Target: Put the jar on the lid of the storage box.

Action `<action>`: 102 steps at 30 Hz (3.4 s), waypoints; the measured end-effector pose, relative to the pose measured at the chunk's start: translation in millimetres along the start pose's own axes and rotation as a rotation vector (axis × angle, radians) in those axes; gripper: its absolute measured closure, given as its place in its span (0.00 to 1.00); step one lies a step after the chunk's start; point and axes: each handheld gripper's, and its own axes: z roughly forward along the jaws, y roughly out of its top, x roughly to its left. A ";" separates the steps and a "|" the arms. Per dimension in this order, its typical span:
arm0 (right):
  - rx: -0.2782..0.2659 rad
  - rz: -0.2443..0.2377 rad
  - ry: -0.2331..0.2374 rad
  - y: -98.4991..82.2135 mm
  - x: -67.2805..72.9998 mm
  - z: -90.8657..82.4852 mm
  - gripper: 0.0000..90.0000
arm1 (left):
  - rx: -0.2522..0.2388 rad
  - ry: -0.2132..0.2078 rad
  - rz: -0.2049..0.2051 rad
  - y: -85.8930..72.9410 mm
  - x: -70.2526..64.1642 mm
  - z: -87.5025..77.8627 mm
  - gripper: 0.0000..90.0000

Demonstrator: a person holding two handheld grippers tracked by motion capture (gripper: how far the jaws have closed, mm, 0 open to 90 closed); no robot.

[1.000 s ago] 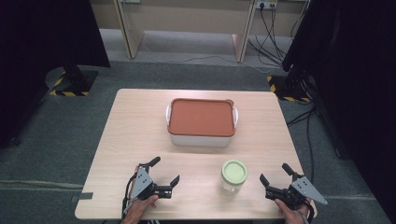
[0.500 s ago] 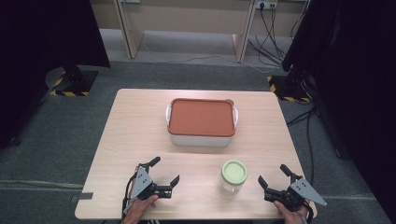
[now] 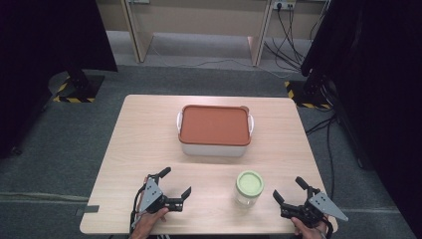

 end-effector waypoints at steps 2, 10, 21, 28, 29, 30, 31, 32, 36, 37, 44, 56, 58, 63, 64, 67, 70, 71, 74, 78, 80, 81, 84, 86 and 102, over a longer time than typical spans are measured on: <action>0.000 -0.005 0.007 0.1 1.4 0.1 0.01 | 0.000 0.000 -0.001 0.0 0.0 0.0 0.00; -0.003 -0.011 0.033 1.0 6.3 -0.2 0.01 | 0.000 0.000 0.000 0.0 0.1 0.0 0.00; -0.007 -0.023 0.068 2.7 13.3 -0.1 0.00 | 0.000 0.001 -0.001 0.0 0.1 0.1 0.00; -0.009 -0.026 0.087 3.5 16.8 0.3 0.00 | 0.001 0.001 -0.003 0.0 0.2 0.0 0.00; -0.009 -0.028 0.090 3.7 17.3 0.3 0.00 | 0.001 0.001 -0.003 0.0 0.2 0.0 0.00; -0.009 -0.028 0.093 3.8 17.9 0.4 0.00 | 0.001 0.001 -0.003 0.0 0.3 0.0 0.00; -0.010 -0.032 0.096 4.0 18.4 0.5 0.00 | 0.001 0.001 -0.003 0.0 0.3 0.0 0.00; -0.009 -0.031 0.098 4.1 19.1 0.5 0.00 | 0.002 0.001 -0.003 0.0 0.3 0.0 0.00; -0.009 -0.032 0.108 4.5 21.3 0.7 0.00 | 0.002 0.001 -0.003 0.1 0.3 0.1 0.00; -0.009 -0.032 0.111 4.6 21.7 0.7 0.00 | 0.002 0.001 -0.003 0.1 0.3 0.1 0.00; -0.010 -0.040 0.140 5.0 25.1 1.1 0.00 | 0.002 0.001 -0.003 0.0 0.3 0.0 0.00; -0.004 -0.050 0.163 4.6 30.8 2.6 0.00 | 0.002 0.002 -0.003 0.1 0.3 0.1 0.00; -0.002 -0.053 0.167 4.4 31.9 3.1 0.00 | 0.002 0.002 -0.003 0.1 0.3 0.1 0.00; -0.001 -0.057 0.175 4.4 33.9 4.0 0.00 | 0.003 0.002 -0.003 0.1 0.3 0.1 0.00; -0.001 -0.058 0.176 4.4 34.1 4.2 0.00 | 0.003 0.002 -0.003 0.1 0.3 0.1 0.00; 0.002 -0.056 0.181 4.5 35.6 5.1 0.00 | 0.004 0.002 -0.002 0.1 0.2 0.1 0.00; 0.006 -0.062 0.187 4.2 37.3 6.4 0.00 | 0.003 0.002 -0.002 0.1 0.2 0.1 0.00; 0.006 -0.063 0.189 4.1 37.6 6.8 0.00 | 0.004 0.002 -0.002 0.1 0.3 0.2 0.00; 0.009 -0.067 0.193 3.7 38.9 8.2 0.00 | 0.004 0.002 -0.002 0.1 0.2 0.2 0.00; 0.014 -0.068 0.199 3.3 40.9 10.4 0.00 | 0.005 0.002 -0.002 0.2 0.3 0.2 0.00; 0.015 -0.072 0.203 3.4 42.0 11.6 0.00 | 0.005 0.002 -0.001 0.2 0.3 0.2 0.00; 0.015 -0.072 0.204 3.6 42.6 12.0 0.00 | 0.005 0.002 -0.001 0.2 0.2 0.3 0.00; 0.015 -0.074 0.207 3.8 43.0 13.1 0.00 | 0.006 0.001 -0.002 0.2 0.3 0.3 0.00; 0.017 -0.075 0.210 3.4 43.7 14.2 0.00 | 0.006 0.001 -0.003 0.2 0.4 0.3 0.00; 0.031 -0.086 0.219 1.7 49.3 23.0 0.00 | 0.007 0.001 -0.003 0.3 0.5 0.3 0.00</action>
